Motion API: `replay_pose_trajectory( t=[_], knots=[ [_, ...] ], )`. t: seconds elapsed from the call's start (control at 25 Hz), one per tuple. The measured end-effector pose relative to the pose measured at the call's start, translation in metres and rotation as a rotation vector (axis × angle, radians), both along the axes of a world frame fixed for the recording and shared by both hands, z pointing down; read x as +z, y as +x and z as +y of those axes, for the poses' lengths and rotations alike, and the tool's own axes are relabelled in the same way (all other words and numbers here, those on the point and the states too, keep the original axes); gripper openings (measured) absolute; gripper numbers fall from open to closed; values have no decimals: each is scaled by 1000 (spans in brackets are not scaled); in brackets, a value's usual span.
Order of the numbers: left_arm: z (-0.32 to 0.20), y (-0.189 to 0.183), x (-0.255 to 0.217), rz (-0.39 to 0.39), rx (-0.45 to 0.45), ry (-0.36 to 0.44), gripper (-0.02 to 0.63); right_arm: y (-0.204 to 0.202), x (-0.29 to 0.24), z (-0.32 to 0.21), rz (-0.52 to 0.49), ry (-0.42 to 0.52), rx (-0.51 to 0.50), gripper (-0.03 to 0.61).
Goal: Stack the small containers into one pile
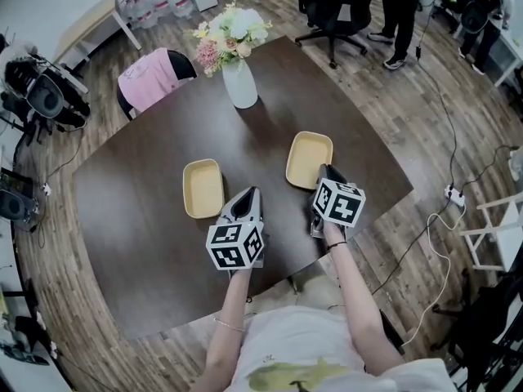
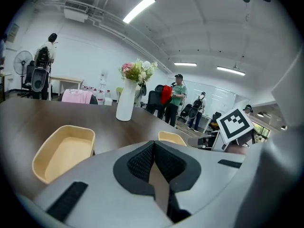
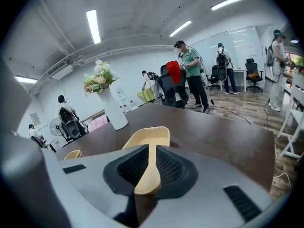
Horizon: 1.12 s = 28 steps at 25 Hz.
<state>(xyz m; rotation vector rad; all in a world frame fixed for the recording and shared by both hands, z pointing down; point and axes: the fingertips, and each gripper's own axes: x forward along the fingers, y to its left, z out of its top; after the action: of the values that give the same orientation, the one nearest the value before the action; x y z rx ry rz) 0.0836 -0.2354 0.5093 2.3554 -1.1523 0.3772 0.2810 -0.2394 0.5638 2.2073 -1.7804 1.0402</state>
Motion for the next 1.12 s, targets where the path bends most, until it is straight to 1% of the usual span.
replay_pose_trajectory(
  t=[0.08, 0.2, 0.32, 0.6, 0.72, 0.84, 1.12],
  knots=[
    [1, 8, 3, -4, 2, -7, 25, 9, 5, -1, 13, -13, 14, 38],
    [1, 17, 9, -8, -2, -17, 25, 17, 16, -4, 10, -32, 20, 122],
    [-1, 23, 12, -12, -9, -26, 25, 17, 30, -7, -19, -63, 10, 140],
    [1, 32, 17, -23, -31, -35, 25, 16, 56, -10, -124, -147, -9, 137],
    [1, 30, 17, -26, -50, -34, 25, 15, 61, -10, -148, -174, -13, 82],
    [0, 24, 16, -28, -70, -32, 25, 15, 58, -13, -139, -168, 3, 54],
    [6, 9, 12, -30, -90, -18, 25, 8, 46, -15, -150, -130, 23, 48]
  ],
)
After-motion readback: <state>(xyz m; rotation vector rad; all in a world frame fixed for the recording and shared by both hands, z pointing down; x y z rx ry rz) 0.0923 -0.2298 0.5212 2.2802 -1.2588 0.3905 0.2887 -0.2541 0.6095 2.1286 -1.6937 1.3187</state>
